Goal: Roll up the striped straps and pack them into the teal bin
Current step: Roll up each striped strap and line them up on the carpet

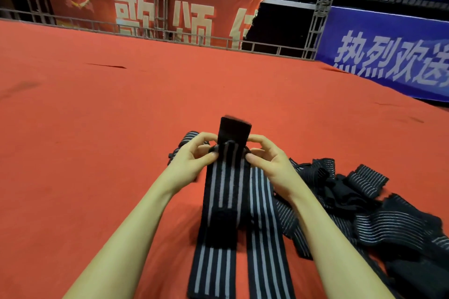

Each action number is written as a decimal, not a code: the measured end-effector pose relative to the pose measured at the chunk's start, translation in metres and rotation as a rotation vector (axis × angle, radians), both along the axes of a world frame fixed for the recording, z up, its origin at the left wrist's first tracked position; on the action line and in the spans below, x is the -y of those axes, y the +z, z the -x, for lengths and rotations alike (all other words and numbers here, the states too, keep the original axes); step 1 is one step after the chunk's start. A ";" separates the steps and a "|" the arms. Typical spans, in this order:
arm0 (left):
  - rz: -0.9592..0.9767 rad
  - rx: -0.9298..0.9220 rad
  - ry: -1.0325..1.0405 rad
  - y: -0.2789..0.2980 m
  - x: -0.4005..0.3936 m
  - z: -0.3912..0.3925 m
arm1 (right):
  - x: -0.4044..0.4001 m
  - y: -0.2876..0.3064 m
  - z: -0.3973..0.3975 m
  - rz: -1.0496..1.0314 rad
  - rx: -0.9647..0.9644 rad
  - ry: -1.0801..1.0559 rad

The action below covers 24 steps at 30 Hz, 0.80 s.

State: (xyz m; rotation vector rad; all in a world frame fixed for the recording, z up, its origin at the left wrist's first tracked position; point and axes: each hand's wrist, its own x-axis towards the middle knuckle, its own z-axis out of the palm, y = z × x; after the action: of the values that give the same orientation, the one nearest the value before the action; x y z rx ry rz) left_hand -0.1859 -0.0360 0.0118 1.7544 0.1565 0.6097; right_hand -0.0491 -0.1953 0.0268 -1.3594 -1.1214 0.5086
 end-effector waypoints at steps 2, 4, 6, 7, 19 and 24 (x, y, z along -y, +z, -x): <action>0.050 0.000 -0.025 -0.005 -0.005 -0.005 | -0.003 -0.005 -0.008 0.029 -0.008 0.018; 0.066 -0.001 -0.042 -0.013 -0.010 -0.013 | -0.010 -0.011 -0.018 0.054 0.006 -0.008; 0.074 0.020 -0.039 -0.023 -0.015 -0.023 | -0.017 -0.020 -0.027 0.070 0.027 -0.063; 0.095 0.031 -0.025 -0.028 -0.017 -0.028 | -0.022 -0.025 -0.030 0.077 0.038 -0.090; 0.253 0.123 0.126 -0.067 -0.036 -0.085 | -0.058 -0.075 -0.061 -0.021 -0.031 -0.170; 0.196 0.026 0.202 -0.077 -0.033 -0.098 | -0.068 -0.081 -0.073 -0.081 -0.126 -0.230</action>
State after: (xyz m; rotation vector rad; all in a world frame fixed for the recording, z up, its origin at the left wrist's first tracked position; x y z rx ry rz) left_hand -0.0878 -0.0030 -0.0650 1.5512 0.3664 0.7375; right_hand 0.0236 -0.1272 -0.0547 -1.3464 -0.8610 0.3718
